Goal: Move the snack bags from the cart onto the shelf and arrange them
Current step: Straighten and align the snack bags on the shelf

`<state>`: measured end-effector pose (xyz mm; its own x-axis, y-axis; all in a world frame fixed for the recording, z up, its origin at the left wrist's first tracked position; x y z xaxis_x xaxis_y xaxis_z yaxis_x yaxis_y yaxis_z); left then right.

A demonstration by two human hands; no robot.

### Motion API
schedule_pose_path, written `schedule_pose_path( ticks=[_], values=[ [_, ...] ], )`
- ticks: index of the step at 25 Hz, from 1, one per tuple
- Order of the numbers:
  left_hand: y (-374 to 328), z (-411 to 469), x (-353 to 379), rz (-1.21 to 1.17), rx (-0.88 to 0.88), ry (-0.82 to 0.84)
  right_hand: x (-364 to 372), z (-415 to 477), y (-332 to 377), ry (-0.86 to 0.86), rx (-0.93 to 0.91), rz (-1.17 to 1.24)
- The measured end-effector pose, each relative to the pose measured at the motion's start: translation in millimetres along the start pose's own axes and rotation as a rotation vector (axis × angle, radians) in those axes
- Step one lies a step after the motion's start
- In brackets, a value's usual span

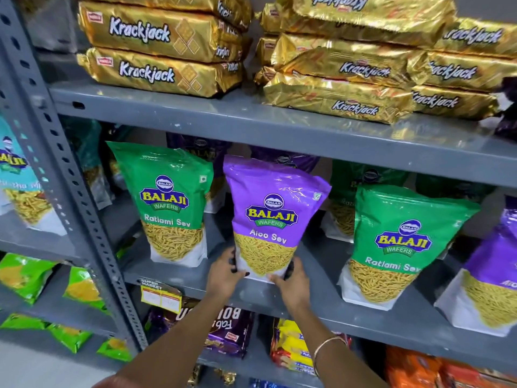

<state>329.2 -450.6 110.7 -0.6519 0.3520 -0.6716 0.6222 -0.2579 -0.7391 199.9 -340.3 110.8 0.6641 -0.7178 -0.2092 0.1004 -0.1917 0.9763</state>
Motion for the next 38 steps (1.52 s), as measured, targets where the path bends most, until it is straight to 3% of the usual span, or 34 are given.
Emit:
schedule_pose_path(
  ticks=[3,5,7,9,12,13,15,17,19,25,26,29,30,32,34,36,38],
  values=[
    [-4,-10,-1,0.011,0.014,-0.069,-7,-7,-3,0.024,-0.021,0.032],
    [-12,-34,3,0.108,0.051,-0.253,-28,-21,-5,-0.071,-0.065,-0.009],
    [-25,-64,23,0.169,0.203,-0.320,-58,-38,-9,-0.210,-0.172,-0.101],
    [-46,-84,58,0.211,0.346,-0.217,-100,-52,-17,-0.383,-0.222,-0.136],
    [-93,-91,113,0.160,0.420,0.043,-179,-51,-47,-0.642,-0.116,-0.083],
    [-110,-88,129,0.114,0.406,0.091,-203,-44,-59,-0.622,-0.061,-0.054],
    [-137,-76,154,0.016,0.310,0.164,-236,-19,-70,-0.417,-0.010,0.027],
    [-148,-59,171,0.011,0.205,0.177,-247,10,-73,-0.156,0.006,0.074],
    [-150,-49,176,0.008,0.160,0.150,-246,27,-73,-0.022,0.002,0.064],
    [-146,-55,175,-0.075,0.178,0.136,-241,24,-71,-0.035,0.014,0.080],
    [-147,-65,171,-0.057,0.212,0.038,-244,15,-65,-0.115,-0.003,0.111],
    [-162,-119,171,0.168,0.443,-0.278,-282,-26,-50,-0.609,-0.181,0.080],
    [-172,-135,180,0.219,0.549,-0.252,-302,-37,-49,-0.764,-0.201,0.025],
    [-202,-149,210,0.201,0.678,-0.046,-353,-40,-65,-0.964,-0.141,-0.018],
    [-241,-149,241,0.132,0.673,0.163,-402,-21,-88,-0.851,-0.023,0.022],
    [-273,-140,265,0.007,0.505,0.262,-423,-2,-100,-0.533,0.050,0.132],
    [-291,-126,289,-0.064,0.362,0.331,-428,14,-106,-0.353,0.027,0.225]
  ],
)
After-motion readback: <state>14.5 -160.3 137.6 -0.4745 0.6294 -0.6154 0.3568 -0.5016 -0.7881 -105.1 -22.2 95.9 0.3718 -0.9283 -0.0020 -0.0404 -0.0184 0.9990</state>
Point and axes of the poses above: each hand's wrist, its own z-axis towards the middle knuckle, its own x-axis out of the palm, y = z × x, the point moved 3 cm from there along z, towards the middle knuckle, and after that the axes turned 11 degrees about z, right-handed, at the moved point
